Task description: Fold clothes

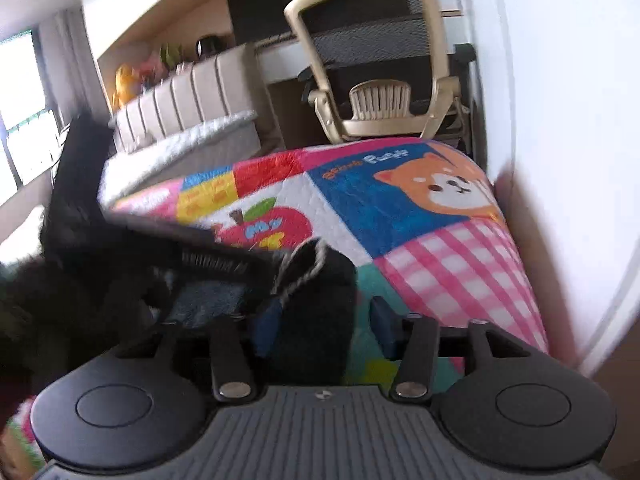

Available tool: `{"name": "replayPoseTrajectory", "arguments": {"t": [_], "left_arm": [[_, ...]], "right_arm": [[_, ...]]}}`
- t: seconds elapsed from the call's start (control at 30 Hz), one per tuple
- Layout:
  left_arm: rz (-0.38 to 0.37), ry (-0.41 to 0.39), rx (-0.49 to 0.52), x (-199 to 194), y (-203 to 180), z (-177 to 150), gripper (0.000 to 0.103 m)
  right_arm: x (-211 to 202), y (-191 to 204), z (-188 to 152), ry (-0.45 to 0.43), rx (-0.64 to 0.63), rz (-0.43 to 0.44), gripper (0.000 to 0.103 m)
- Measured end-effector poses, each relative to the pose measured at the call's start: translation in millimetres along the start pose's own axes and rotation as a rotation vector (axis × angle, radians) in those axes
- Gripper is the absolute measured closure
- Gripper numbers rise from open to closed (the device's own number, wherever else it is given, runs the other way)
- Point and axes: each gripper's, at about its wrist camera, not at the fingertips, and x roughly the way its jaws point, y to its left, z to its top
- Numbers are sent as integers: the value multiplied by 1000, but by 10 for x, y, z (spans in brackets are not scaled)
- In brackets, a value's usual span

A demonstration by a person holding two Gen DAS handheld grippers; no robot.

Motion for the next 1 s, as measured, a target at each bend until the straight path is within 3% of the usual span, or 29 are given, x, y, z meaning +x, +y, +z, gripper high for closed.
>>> {"name": "replayPoseTrajectory", "arguments": {"t": [0.1, 0.17, 0.23, 0.27, 0.43, 0.5, 0.63, 0.77, 0.87, 1.0], "left_arm": [[-52, -2, -99, -8, 235, -84, 0], [-32, -9, -81, -23, 209, -77, 0], [-33, -19, -75, -58, 189, -75, 0], [-36, -24, -74, -77, 183, -72, 0], [-221, -67, -205, -351, 311, 20, 0], [-256, -85, -156, -427, 194, 67, 0], [-249, -101, -15, -431, -175, 105, 3], [-84, -70, 100, -223, -343, 68, 24], [17, -33, 102, -81, -178, -30, 26], [-6, -13, 18, -59, 69, -99, 22]], "right_arm": [[-113, -180, -63, -14, 152, 48, 49], [-80, -265, -91, -13, 245, 65, 49], [-7, -237, -94, -6, 248, 29, 51], [34, -155, -85, -1, 198, 10, 52], [219, 449, -118, 24, -170, -67, 48], [287, 640, -178, 31, -296, -110, 46], [287, 750, -211, 34, -373, -124, 46], [174, 630, -193, 33, -329, -85, 46], [-16, 442, -166, 19, -221, -14, 46], [-258, 77, -94, -40, 58, 80, 46]]}}
